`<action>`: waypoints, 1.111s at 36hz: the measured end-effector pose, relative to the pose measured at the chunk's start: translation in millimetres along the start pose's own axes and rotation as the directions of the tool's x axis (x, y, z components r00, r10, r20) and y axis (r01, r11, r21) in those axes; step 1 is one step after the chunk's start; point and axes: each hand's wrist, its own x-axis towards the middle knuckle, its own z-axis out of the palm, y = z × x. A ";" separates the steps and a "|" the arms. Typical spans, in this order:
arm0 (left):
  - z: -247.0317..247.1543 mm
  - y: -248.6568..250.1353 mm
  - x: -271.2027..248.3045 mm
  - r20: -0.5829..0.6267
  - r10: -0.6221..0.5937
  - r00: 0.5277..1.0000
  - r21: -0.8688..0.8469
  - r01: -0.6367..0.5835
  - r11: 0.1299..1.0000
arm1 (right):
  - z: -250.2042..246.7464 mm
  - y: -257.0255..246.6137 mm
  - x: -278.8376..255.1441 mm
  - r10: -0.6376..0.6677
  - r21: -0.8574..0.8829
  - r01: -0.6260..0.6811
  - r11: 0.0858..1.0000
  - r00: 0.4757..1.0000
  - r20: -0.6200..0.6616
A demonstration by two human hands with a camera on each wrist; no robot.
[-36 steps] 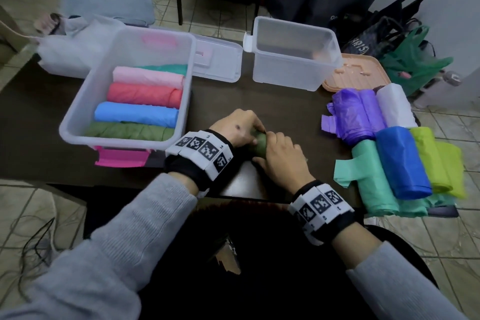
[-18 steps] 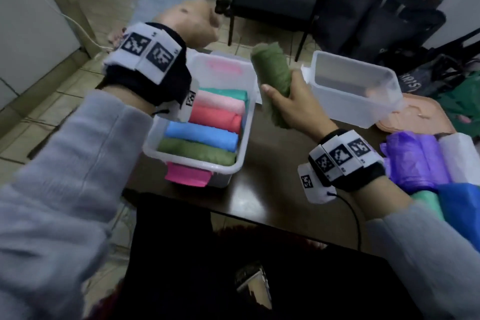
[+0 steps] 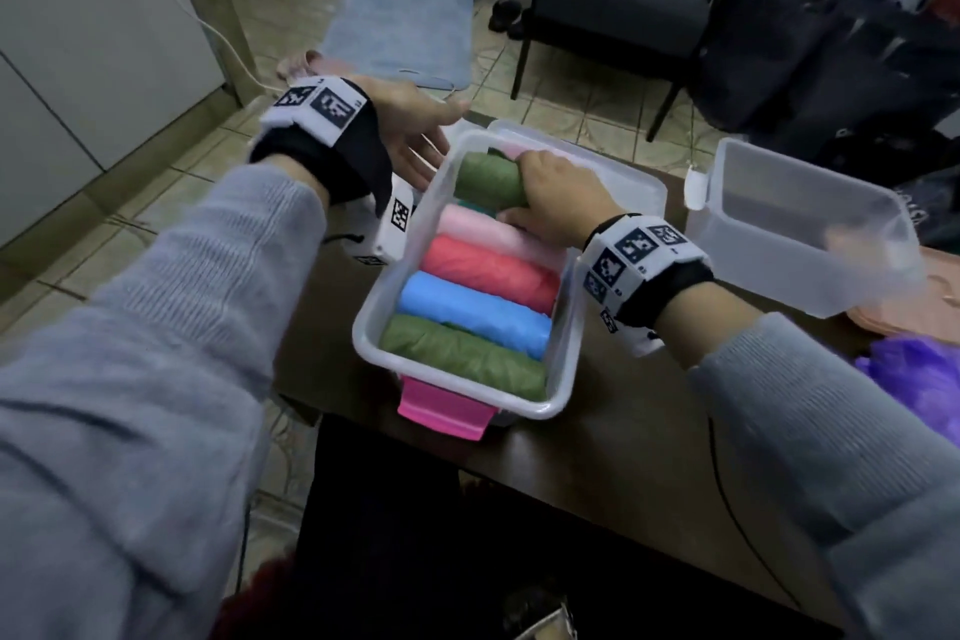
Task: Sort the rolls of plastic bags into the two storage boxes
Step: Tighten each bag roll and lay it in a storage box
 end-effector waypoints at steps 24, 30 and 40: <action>12.6 16.4 18.3 -0.139 0.109 0.984 0.698 0.020 0.716 | -5.4 2.6 4.4 -0.124 0.052 0.119 0.991 0.988 0.089; 11.2 5.3 23.2 -0.162 0.144 0.976 0.632 -0.009 0.775 | 8.0 -1.9 -7.5 -0.075 -0.014 0.081 0.997 0.961 0.265; 9.3 5.1 19.3 -0.169 0.137 0.976 0.543 -0.024 0.839 | 5.8 3.3 -22.9 0.014 0.258 0.036 0.966 0.982 -0.188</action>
